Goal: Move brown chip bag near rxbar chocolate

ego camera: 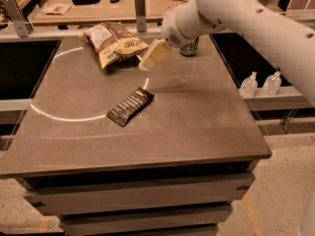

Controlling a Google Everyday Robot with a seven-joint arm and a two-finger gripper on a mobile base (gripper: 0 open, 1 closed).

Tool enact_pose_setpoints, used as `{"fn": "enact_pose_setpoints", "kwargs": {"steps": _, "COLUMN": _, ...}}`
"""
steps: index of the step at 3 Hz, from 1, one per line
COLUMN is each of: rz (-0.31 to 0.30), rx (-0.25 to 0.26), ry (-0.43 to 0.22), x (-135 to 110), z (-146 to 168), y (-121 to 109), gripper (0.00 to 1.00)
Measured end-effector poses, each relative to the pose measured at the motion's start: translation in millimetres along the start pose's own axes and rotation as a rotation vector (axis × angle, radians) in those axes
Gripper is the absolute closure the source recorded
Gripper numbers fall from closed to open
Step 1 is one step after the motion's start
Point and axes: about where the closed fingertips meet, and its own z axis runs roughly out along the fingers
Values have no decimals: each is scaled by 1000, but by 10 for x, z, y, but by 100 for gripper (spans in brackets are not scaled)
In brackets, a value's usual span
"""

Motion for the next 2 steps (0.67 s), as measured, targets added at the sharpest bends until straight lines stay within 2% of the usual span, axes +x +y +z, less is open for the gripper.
{"fn": "enact_pose_setpoints", "kwargs": {"steps": 1, "rz": 48, "rx": -7, "ry": 16, "x": -24, "z": 324, "y": -138, "gripper": 0}}
{"fn": "enact_pose_setpoints", "kwargs": {"steps": 2, "rz": 45, "rx": -31, "ry": 1, "x": -240, "z": 591, "y": -219, "gripper": 0}}
